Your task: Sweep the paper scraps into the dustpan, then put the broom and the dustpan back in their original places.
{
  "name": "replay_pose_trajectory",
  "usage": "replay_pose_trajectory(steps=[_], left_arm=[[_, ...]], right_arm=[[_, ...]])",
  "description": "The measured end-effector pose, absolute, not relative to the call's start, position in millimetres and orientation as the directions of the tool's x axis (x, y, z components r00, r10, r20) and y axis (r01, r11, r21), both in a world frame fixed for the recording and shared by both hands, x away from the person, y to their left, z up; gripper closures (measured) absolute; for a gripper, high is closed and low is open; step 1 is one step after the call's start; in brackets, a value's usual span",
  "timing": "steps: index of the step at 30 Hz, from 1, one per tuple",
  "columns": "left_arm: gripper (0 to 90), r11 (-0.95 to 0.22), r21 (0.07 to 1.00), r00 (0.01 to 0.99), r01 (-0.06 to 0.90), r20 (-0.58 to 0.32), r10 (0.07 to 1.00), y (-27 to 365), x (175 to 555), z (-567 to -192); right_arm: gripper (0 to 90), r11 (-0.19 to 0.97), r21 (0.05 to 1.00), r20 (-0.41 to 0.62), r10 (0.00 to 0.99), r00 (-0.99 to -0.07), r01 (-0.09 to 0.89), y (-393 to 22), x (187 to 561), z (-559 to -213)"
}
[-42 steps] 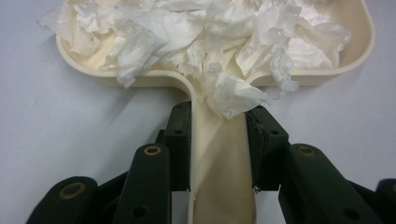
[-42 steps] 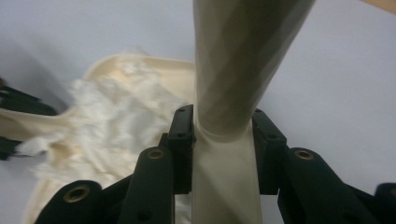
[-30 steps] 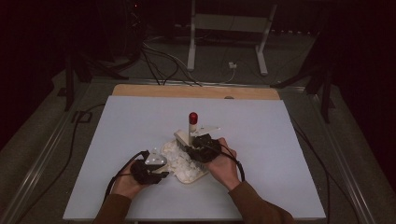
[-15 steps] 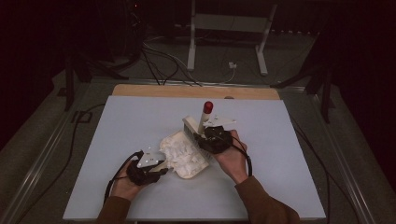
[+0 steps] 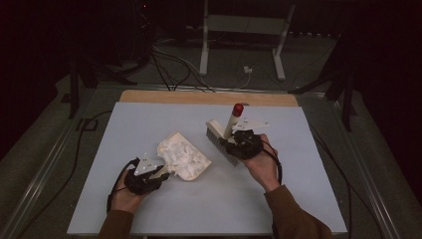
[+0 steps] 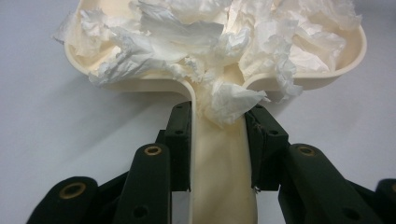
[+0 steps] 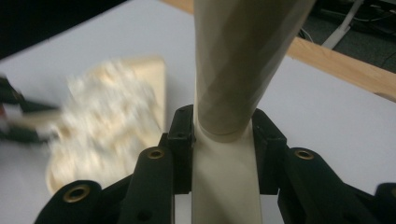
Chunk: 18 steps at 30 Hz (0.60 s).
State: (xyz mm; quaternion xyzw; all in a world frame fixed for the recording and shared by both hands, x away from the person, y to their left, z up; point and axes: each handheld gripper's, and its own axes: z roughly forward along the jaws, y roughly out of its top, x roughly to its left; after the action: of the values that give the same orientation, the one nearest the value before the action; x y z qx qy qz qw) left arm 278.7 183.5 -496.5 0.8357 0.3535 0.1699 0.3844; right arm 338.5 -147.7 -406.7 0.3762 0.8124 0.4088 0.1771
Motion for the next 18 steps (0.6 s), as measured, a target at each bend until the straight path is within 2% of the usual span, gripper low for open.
replay_pose_trajectory(steps=[3,8,18], left_arm=[[66.8,-0.427,0.768,0.661,0.478,0.007,0.751,189,278,-495],[66.7,-0.396,0.769,0.606,0.502,0.015,0.795,198,277,-493],[66.7,-0.322,0.778,0.486,0.539,0.025,0.874,213,277,-491]], right_arm=[[67.1,0.416,0.785,0.028,0.717,-0.696,0.460,-163,340,-415],[67.1,0.491,0.752,-0.015,0.680,-0.733,0.439,-191,339,-430],[67.0,0.557,0.725,-0.006,0.592,-0.806,0.404,-233,333,-448]])
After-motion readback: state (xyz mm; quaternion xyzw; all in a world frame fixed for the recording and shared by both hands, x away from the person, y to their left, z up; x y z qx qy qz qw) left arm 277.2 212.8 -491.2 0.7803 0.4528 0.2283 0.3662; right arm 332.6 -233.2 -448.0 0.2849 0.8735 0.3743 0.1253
